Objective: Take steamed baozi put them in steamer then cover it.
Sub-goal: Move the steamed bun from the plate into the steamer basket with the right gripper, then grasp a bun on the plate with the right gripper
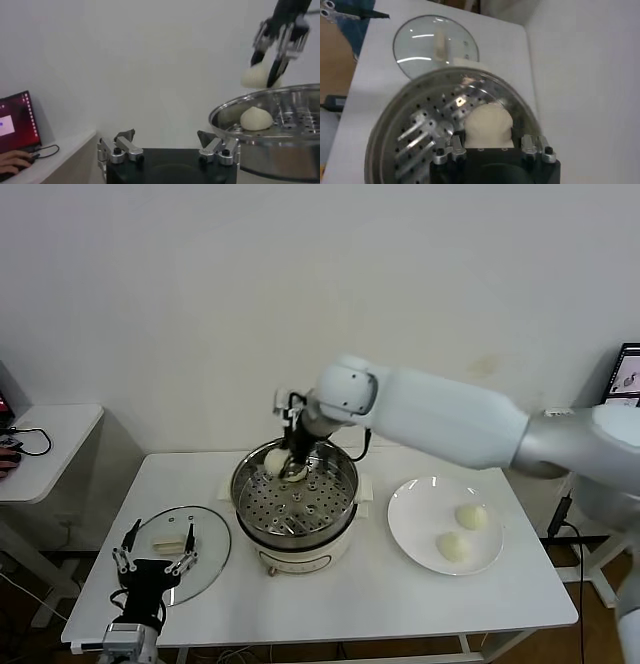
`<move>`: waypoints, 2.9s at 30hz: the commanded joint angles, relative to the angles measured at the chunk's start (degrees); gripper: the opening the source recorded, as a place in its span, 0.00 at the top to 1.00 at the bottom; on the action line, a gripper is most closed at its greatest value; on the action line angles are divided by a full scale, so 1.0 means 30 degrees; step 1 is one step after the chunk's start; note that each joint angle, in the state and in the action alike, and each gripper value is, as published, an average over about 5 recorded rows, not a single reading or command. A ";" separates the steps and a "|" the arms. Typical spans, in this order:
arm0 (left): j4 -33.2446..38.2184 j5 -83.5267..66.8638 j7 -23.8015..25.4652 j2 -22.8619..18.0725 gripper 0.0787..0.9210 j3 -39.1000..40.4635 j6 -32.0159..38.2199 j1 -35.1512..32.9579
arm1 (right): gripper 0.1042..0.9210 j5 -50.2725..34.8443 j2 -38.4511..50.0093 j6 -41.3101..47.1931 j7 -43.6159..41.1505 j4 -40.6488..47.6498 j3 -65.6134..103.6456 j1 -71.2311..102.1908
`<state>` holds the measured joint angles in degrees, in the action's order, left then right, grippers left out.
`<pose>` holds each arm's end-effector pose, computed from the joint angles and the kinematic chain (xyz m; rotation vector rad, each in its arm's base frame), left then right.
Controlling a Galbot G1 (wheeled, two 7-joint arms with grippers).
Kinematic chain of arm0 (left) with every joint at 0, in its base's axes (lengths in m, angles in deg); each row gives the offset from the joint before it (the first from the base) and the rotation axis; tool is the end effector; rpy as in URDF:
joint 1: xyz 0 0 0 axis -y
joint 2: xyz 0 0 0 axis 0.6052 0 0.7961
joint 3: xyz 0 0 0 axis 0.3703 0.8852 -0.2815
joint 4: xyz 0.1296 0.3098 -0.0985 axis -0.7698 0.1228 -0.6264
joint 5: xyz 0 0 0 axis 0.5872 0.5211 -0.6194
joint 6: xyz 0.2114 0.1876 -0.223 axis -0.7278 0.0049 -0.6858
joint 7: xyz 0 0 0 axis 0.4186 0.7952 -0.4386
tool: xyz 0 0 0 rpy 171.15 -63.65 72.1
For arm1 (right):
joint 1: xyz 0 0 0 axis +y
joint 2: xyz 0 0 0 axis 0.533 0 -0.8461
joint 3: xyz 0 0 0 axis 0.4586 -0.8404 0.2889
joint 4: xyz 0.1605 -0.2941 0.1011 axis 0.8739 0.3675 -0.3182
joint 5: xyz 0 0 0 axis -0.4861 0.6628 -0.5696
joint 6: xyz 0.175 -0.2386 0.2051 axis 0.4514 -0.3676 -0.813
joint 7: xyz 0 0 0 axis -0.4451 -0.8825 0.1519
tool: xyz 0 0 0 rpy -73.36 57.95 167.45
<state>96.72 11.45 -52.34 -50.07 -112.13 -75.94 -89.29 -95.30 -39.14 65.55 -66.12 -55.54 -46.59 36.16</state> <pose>0.1559 0.0598 -0.2617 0.1625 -3.0369 -0.4726 0.5274 0.1917 -0.0601 1.4843 -1.7027 1.2215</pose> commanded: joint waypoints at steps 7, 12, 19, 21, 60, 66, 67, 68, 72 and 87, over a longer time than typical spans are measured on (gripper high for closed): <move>-0.0099 -0.0030 0.0004 -0.0101 0.12 -0.0135 0.0042 0.0029 | 0.42 0.0757 -0.2126 0.0330 0.0725 0.1945 -0.0176 0.2228; -0.0053 -0.0036 0.0009 -0.0139 0.12 -0.0123 0.0061 0.0020 | 0.42 0.1186 -0.2468 0.0146 0.0851 0.2515 -0.0161 0.2516; -0.0044 -0.0022 0.0003 -0.0199 0.12 -0.0117 0.0117 -0.0044 | 0.42 0.1601 -0.2891 -0.0205 0.1277 0.3498 0.0201 0.3071; -0.0026 -0.0017 0.0002 -0.0215 0.12 -0.0103 0.0118 -0.0043 | 0.42 0.1615 -0.2914 -0.0243 0.1341 0.3564 0.0255 0.3192; 0.0234 0.0658 0.0006 0.0049 0.12 0.1083 0.0051 -0.0418 | 0.12 1.1552 1.8030 -0.6438 -0.6838 -0.6434 0.7224 0.6883; 0.0066 0.0710 -0.0008 0.0086 0.12 0.1033 0.0058 -0.0467 | 0.12 1.3388 1.8484 -0.7490 -0.6708 -0.6154 0.8213 1.0125; 0.0043 0.0702 -0.0010 0.0095 0.12 0.1004 0.0056 -0.0470 | 0.12 1.3476 1.8388 -0.7576 -0.6652 -0.6088 0.8336 1.0416; 0.0022 0.0691 -0.0012 0.0103 0.12 0.0970 0.0057 -0.0473 | 0.12 1.3561 1.8258 -0.7645 -0.6594 -0.6017 0.8468 1.0684; -0.0072 0.0609 -0.0025 0.0098 0.12 0.0795 0.0073 -0.0511 | 0.12 1.4001 1.7369 -0.7740 -0.6136 -0.5624 0.8565 1.1332; -0.0252 0.0462 -0.0021 -0.0033 0.12 0.0114 0.0088 -0.0670 | 0.12 1.4933 1.3340 -0.8150 -0.5575 -0.2802 0.8033 1.1729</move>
<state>96.15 12.87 -52.41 -50.07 -111.13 -75.70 -91.26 -53.27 5.31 42.37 -83.26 -67.36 -23.40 67.78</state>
